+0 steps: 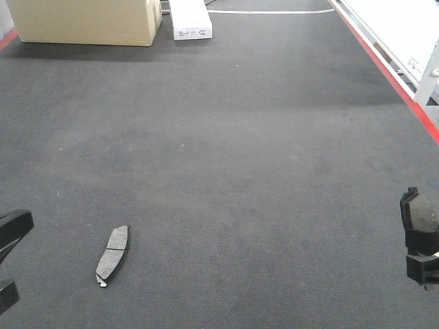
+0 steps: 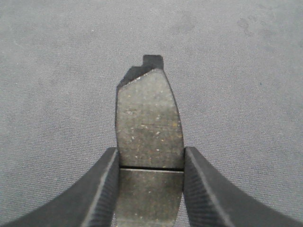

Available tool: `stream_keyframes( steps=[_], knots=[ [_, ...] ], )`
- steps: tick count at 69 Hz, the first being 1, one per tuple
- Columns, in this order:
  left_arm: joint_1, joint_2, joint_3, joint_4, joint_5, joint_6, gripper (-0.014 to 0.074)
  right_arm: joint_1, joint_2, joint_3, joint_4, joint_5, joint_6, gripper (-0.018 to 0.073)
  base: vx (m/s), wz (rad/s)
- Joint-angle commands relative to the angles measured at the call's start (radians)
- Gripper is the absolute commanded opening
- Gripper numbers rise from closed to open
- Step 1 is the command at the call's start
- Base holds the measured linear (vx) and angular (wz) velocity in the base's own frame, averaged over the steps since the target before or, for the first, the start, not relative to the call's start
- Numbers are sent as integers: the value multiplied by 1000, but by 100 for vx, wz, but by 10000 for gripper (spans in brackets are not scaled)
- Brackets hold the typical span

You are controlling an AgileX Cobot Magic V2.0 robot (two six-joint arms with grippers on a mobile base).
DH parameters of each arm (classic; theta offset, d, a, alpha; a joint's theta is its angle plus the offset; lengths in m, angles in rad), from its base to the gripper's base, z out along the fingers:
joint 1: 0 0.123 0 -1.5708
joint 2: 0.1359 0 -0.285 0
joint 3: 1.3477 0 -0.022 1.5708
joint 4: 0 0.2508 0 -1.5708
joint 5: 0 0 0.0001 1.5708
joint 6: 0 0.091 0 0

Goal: Move and align brake pads A on conveyor
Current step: 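Lower the left gripper's pad onto the belt and release it, then lower the right gripper's brake pad onto the belt and open it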

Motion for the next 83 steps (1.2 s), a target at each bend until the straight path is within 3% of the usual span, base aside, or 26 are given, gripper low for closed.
stream_keyframes(
  steps=[1,41,50,57,74,83],
  knots=[
    [-5,-9,-25,-17,-41,3,-6,-1,-8,-29,9,-75,-4,60,0,0],
    [-5,-9,-25,-17,-37,3,-6,-1,-8,-29,11,-81,-4,60,0,0],
    [-5,-9,-25,-17,-37,3,-6,-1,2,-29,90,-108,-12,60,0,0],
    [-5,-9,-25,-17,-37,3,-6,-1,65,-43,156,-112,-95,63,0,0],
    [-5,-9,-25,-17,-37,3,-6,0,384,-149,365,-116,-233,67,0,0],
    [-5,-9,-25,-17,-37,3,-6,23,545,-206,404,-119,-250,71,0,0]
  ],
)
